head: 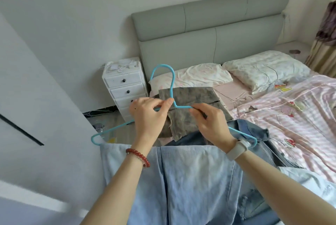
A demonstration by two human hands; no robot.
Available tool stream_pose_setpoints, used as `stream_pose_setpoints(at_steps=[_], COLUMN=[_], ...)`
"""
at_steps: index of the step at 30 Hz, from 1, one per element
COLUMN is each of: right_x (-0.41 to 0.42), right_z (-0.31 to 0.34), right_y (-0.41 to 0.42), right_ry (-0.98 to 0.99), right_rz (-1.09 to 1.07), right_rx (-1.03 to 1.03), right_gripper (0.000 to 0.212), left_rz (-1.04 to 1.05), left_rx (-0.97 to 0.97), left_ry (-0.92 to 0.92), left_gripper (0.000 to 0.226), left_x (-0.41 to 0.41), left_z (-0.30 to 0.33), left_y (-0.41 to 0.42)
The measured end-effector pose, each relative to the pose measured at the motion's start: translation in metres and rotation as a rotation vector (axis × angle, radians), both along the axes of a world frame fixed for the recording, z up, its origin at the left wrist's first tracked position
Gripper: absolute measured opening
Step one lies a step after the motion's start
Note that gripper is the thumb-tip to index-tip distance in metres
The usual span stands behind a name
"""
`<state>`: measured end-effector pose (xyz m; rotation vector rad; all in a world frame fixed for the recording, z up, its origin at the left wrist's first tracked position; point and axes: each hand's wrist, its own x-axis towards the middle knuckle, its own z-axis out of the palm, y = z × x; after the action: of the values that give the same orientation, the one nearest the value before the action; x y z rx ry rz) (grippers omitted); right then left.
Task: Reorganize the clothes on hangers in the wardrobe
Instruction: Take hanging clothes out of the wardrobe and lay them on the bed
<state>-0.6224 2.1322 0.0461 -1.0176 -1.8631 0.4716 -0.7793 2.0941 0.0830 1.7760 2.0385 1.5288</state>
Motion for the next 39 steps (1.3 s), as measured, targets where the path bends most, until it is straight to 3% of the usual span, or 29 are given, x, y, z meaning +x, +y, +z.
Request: stream_pose_setpoints(at_steps=[12,18,22,26,29,35,39], right_x=[-0.096,-0.086,-0.055,-0.007,0.031,0.112,0.145], right_z=[0.056,0.034,-0.007,-0.073,-0.138,-0.25,-0.295], right_y=[0.11,0.187,0.262,0.345,0.393,0.452,0.468], right_ry=[0.127,0.421,0.567,0.601,0.492,0.22,0.169], right_rz=[-0.008,-0.052,-0.19,-0.396,-0.565,-0.756,-0.669], right_rx=[0.074,-0.112,-0.271,-0.38,-0.489,-0.63,-0.778], right_gripper=[0.014,0.012,0.021,0.026,0.018,0.029,0.029], left_rz=[0.319,0.17,0.044,-0.107,-0.194,-0.328,-0.402], left_rx=[0.207,0.177,0.016,-0.267,-0.528,-0.947,-1.174], left_ry=[-0.104,0.029,0.112,0.177,0.184,0.248,0.362], left_gripper=[0.021,0.028,0.04,0.041,0.043,0.051,0.055], left_x=[-0.061,-0.049,-0.021,0.011,0.034,0.06,0.071], left_z=[0.037,0.031,-0.013,-0.093,-0.164,-0.286,-0.345], left_y=[0.118,0.217,0.29,0.348,0.37,0.381,0.378])
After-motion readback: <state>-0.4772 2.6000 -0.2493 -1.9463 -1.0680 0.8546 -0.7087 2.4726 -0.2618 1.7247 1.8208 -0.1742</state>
